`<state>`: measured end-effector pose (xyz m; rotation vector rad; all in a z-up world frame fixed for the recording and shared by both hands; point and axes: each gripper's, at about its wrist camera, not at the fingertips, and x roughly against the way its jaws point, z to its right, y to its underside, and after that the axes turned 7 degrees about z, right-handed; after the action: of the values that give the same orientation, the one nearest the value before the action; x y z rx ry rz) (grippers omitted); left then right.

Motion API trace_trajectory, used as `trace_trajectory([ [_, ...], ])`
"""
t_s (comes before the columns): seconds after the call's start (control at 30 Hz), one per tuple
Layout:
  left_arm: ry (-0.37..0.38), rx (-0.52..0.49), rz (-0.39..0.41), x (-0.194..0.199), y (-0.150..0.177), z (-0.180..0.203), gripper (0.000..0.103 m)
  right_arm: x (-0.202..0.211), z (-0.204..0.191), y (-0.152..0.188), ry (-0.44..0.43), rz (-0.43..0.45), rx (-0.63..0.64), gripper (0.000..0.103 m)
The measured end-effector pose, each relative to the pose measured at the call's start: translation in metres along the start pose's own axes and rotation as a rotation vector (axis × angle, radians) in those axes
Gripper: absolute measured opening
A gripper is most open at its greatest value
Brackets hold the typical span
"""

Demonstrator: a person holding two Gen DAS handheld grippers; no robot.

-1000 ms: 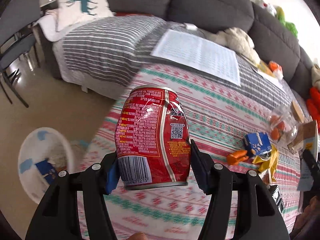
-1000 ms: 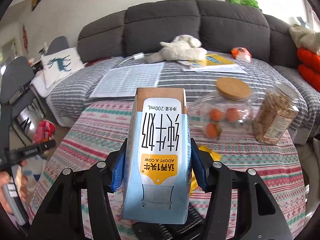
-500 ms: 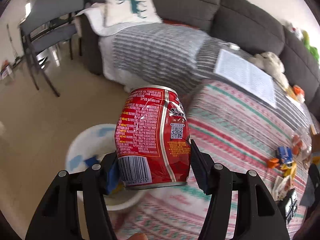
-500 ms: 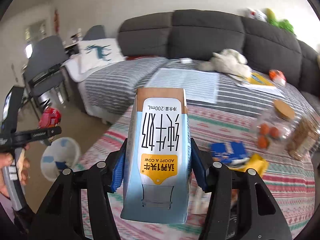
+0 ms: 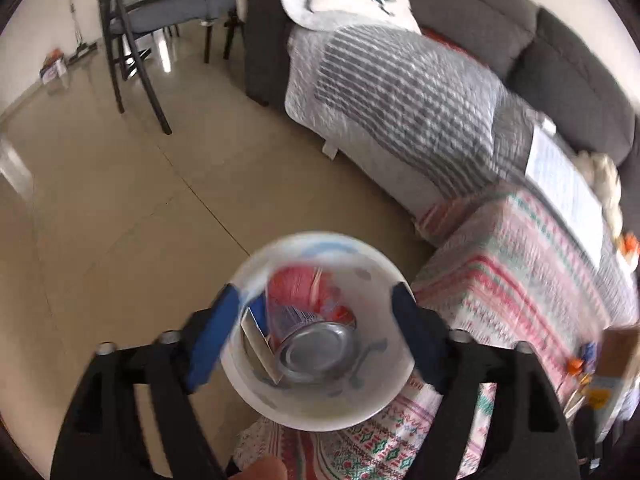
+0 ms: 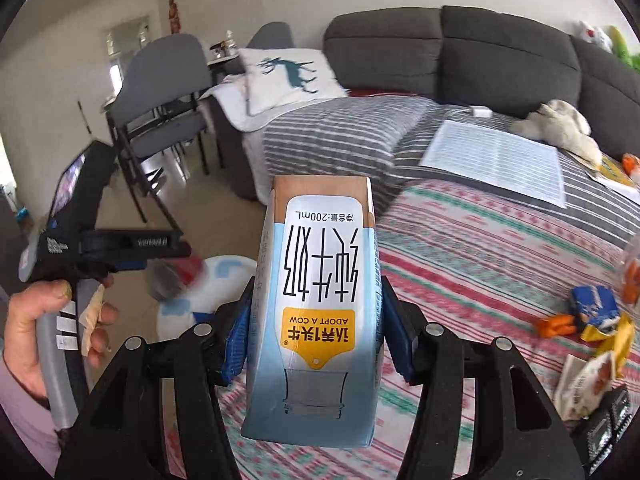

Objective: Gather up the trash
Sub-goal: 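Open the left tool over the bin while the right tool releases the milk carton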

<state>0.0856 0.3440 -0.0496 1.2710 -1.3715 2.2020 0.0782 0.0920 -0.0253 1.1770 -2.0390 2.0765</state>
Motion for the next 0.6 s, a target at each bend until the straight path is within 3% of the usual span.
trace_trajectory([
  [0.13, 0.064, 0.108, 0.044, 0.022, -0.012, -0.028, 0.081, -0.02, -0.024, -0.003, -0.014, -0.021, 0.018, 0.054],
  [0.3, -0.009, 0.156, 0.177, 0.057, -0.024, -0.051, 0.081, -0.041, -0.054, -0.002, -0.031, -0.046, 0.036, 0.054],
  [0.47, -0.077, 0.175, 0.251, 0.072, -0.03, -0.064, 0.081, -0.062, -0.086, 0.001, -0.041, -0.071, 0.058, 0.055],
  [0.5, -0.084, 0.176, 0.255, 0.071, -0.032, -0.065, 0.081, -0.066, -0.092, 0.001, -0.042, -0.072, 0.058, 0.057],
  [0.57, -0.097, 0.179, 0.26, 0.071, -0.033, -0.068, 0.081, -0.07, -0.098, 0.0, -0.04, -0.069, 0.052, 0.079],
  [0.6, -0.098, 0.18, 0.257, 0.07, -0.034, -0.069, 0.081, -0.071, -0.102, -0.001, -0.027, -0.062, 0.049, 0.083],
])
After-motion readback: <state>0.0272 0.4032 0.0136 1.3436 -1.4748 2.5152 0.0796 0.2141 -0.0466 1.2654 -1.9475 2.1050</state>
